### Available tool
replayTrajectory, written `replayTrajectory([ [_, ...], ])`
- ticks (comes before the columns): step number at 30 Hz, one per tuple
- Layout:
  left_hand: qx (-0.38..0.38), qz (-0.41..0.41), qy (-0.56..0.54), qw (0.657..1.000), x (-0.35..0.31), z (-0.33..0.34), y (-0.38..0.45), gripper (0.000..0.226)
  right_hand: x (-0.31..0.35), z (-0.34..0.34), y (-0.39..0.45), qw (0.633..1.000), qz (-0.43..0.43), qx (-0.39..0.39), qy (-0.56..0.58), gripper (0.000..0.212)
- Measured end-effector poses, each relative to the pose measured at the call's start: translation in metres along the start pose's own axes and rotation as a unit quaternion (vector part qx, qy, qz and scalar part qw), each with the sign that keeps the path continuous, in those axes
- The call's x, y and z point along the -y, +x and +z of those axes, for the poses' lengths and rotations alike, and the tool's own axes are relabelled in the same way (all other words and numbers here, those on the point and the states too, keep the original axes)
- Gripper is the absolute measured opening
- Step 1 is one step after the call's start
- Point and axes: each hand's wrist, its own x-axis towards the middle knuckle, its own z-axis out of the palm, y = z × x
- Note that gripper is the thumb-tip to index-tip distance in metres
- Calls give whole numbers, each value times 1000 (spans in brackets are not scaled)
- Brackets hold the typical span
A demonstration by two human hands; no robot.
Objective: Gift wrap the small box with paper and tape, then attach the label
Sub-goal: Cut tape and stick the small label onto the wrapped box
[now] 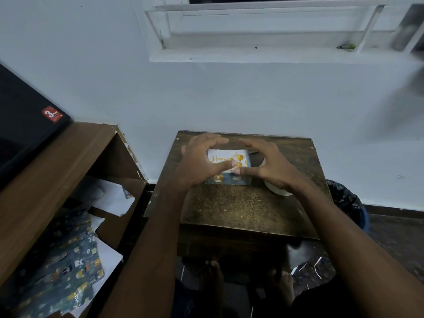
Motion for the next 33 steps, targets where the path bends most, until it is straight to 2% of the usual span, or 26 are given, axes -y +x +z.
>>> replayTrajectory([
  [3,-103,36,5,994,-14,18,6,29,-4,-1,4,998,-3,-41,43,40],
  [5,-134,55,28,989,-26,28,8,14,-6,-3,4,997,-33,-74,18,30],
  [8,-131,98,40,986,-41,42,8,13,-6,-10,-3,994,-52,-92,-32,34],
  [11,-129,149,45,979,-50,53,6,14,-10,-28,-21,993,3,-93,-74,40],
  [16,-109,172,60,977,-63,70,3,17,-28,-45,-45,981,76,-2,-180,35],
  [22,-78,191,82,975,-68,81,-1,16,-25,-41,-48,957,87,41,-273,29],
  [25,-77,187,82,976,-68,82,-1,17,-26,-41,-46,959,102,39,-260,23],
  [27,-78,172,63,980,-69,82,0,18,-28,-47,-46,972,111,11,-206,18],
  [30,-62,126,-45,989,-71,82,5,20,-23,-61,-50,988,118,-43,-90,12],
  [33,-41,103,-106,988,-74,80,9,23,-20,-67,-52,993,83,-82,-34,11],
])
